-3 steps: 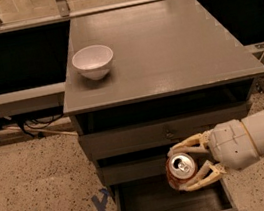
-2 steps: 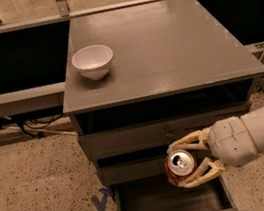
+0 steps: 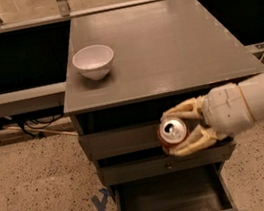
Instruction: Pick coke can from bottom drawer and place on counter
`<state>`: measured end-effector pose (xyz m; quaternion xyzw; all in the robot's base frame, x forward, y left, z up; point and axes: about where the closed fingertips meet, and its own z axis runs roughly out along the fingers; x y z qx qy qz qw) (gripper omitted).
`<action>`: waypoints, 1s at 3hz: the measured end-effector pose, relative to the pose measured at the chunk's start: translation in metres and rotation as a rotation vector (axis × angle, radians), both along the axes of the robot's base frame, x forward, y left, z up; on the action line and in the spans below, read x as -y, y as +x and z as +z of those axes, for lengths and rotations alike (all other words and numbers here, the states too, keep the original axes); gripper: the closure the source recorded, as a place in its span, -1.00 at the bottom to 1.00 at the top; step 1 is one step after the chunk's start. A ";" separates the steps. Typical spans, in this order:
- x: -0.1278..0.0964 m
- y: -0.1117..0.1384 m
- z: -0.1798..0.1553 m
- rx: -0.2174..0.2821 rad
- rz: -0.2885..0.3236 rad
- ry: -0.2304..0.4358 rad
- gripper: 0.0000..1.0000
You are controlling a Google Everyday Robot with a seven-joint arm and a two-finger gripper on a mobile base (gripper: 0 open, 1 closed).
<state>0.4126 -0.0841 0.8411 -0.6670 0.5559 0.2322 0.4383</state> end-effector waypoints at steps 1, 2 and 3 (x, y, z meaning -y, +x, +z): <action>-0.004 0.042 0.058 0.044 -0.035 -0.040 1.00; 0.014 0.106 0.107 0.043 -0.145 0.028 1.00; 0.050 0.141 0.131 0.055 -0.304 0.132 1.00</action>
Offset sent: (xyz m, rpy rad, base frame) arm 0.1632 -0.0396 0.1463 0.0861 -0.0397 -0.2447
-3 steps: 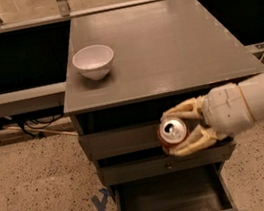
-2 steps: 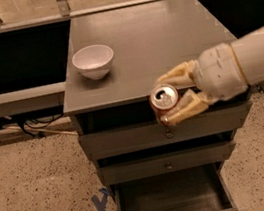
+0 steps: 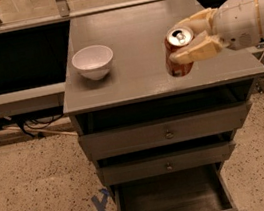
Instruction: Pick coke can from bottom drawer and place on counter
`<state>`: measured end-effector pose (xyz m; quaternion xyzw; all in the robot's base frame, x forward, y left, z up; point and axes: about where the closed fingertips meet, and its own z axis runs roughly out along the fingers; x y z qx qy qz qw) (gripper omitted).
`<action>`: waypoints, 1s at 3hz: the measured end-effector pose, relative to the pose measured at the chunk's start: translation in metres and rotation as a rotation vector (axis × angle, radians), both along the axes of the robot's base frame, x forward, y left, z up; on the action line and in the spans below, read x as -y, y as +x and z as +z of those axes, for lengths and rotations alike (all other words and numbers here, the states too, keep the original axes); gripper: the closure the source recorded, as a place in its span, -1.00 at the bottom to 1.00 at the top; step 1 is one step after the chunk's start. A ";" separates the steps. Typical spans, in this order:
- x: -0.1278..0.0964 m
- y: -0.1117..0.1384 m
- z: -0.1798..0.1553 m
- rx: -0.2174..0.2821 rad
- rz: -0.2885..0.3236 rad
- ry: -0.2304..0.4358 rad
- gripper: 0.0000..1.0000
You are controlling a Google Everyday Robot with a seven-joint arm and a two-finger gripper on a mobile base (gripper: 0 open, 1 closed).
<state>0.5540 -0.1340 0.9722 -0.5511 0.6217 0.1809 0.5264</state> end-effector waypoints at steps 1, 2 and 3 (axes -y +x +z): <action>0.025 0.044 -0.007 -0.046 -0.190 0.027 1.00; 0.037 0.087 -0.032 -0.167 -0.315 0.072 1.00; 0.044 0.115 -0.079 -0.330 -0.390 0.208 0.49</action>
Offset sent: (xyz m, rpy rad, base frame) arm 0.1387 -0.0570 -0.0696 0.1702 0.3842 -0.4978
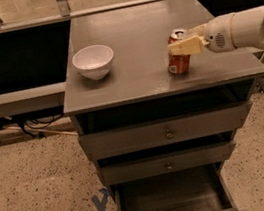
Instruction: Pick coke can from bottom drawer and place on counter
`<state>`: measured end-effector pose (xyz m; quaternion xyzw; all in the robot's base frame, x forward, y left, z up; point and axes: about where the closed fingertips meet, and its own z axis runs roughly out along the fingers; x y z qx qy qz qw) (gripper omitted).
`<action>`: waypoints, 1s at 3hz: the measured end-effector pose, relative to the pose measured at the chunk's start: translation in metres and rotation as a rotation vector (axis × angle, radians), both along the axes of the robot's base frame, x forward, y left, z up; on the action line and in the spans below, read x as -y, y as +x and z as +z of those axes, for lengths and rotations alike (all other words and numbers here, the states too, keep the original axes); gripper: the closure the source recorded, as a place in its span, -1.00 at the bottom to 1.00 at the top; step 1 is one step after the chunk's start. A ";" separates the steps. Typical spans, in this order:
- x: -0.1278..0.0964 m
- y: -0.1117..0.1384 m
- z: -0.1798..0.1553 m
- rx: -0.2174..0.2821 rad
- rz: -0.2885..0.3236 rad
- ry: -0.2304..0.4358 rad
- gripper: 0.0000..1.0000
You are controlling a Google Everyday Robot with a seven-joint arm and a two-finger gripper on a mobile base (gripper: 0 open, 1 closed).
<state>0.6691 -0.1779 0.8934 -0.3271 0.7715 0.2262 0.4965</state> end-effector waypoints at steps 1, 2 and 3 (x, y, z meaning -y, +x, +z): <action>0.000 0.000 0.001 0.000 0.001 -0.001 0.04; -0.001 0.000 0.001 0.000 0.001 -0.001 -0.44; -0.003 0.000 0.000 -0.002 0.005 0.000 -0.91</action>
Offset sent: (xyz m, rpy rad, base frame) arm 0.0000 0.0004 0.0005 -0.0005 0.0004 0.0008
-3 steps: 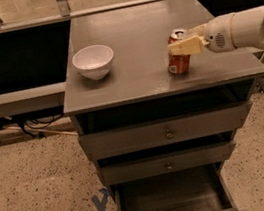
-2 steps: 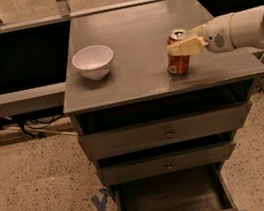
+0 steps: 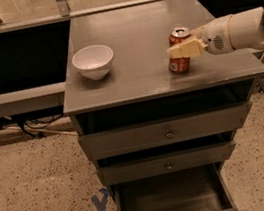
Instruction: Pick coke can from bottom drawer and place on counter
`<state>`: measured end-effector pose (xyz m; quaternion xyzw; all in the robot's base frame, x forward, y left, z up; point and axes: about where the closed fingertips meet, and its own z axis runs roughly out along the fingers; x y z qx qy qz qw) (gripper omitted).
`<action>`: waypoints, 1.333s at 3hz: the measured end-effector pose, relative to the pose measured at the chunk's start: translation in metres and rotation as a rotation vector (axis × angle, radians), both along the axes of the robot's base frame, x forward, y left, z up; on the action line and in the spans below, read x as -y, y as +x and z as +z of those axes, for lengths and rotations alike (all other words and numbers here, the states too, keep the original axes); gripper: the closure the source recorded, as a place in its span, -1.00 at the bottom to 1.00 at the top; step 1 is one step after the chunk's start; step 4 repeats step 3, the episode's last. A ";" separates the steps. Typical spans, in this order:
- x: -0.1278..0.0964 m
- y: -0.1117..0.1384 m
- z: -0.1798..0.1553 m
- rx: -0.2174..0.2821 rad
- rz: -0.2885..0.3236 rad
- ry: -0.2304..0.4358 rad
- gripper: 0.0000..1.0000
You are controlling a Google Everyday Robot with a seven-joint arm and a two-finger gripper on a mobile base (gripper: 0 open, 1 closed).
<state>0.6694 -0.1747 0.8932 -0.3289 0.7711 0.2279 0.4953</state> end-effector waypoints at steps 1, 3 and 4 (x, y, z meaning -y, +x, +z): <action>-0.001 0.000 0.000 -0.001 0.002 0.000 -1.00; 0.049 -0.034 0.032 0.091 -0.008 -0.083 -1.00; 0.049 -0.034 0.032 0.091 -0.008 -0.083 -1.00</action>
Offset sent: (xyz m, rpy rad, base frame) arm -0.0346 -0.0551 0.0398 0.0017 -0.1155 0.0825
